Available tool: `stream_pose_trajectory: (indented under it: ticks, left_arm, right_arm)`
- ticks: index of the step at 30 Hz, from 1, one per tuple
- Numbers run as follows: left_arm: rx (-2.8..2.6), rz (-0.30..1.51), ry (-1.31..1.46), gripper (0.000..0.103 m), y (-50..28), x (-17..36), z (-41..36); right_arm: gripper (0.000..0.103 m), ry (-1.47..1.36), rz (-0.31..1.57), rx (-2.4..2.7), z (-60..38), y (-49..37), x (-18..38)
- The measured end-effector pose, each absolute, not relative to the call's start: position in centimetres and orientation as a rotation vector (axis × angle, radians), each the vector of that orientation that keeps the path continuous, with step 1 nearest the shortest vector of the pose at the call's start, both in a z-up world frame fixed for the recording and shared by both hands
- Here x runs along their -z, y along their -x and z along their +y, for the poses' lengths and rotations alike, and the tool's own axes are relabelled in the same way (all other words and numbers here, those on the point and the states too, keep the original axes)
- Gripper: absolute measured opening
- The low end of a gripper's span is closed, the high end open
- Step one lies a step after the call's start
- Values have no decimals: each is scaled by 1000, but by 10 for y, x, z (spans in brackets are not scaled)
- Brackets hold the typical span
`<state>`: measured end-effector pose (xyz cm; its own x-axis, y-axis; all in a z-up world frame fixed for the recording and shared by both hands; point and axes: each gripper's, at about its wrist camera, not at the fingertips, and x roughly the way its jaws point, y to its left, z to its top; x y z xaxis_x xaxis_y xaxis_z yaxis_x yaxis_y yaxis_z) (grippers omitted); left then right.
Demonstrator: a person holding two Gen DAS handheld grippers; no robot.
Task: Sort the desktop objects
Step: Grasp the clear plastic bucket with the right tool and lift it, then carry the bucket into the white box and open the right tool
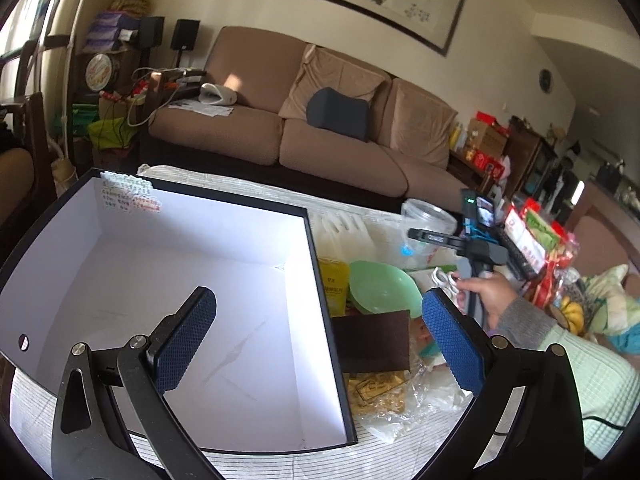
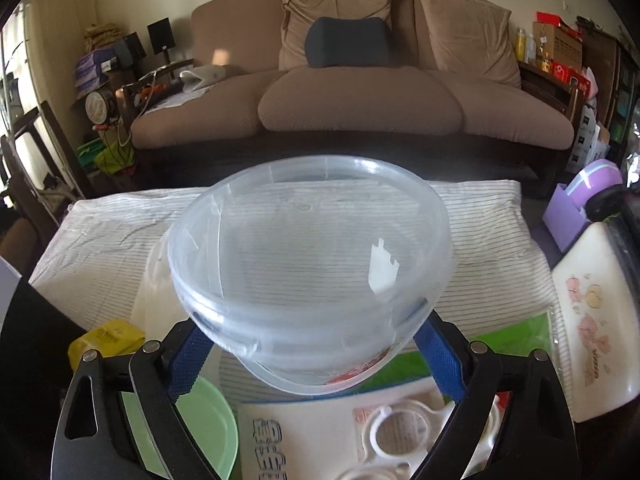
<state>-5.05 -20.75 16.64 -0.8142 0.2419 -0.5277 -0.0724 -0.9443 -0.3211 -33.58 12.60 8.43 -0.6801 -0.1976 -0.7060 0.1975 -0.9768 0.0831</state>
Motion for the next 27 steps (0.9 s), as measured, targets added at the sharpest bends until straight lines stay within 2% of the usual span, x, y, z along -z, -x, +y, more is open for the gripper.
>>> stream_pose_trajectory:
  ticks: [5, 10, 17, 22, 27]
  left_arm:
    - [-2841, -465, 853, 103, 45, -175, -227]
    - [-2831, -622, 907, 103, 45, -173, -269]
    - [-2805, -818, 932, 103, 47, -162, -309]
    - [-2817, -769, 992, 103, 48, -159, -313]
    - [-2795, -863, 986, 103, 46, -155, -330]
  right_arm:
    - [94, -1051, -57, 2702, 127, 314, -117]
    - [93, -958, -63, 2625, 103, 283, -159]
    - [92, -881, -13, 2399, 12, 238, -209]
    - [92, -905, 29, 2261, -72, 224, -206]
    - [92, -1009, 85, 2210, -146, 231, -176]
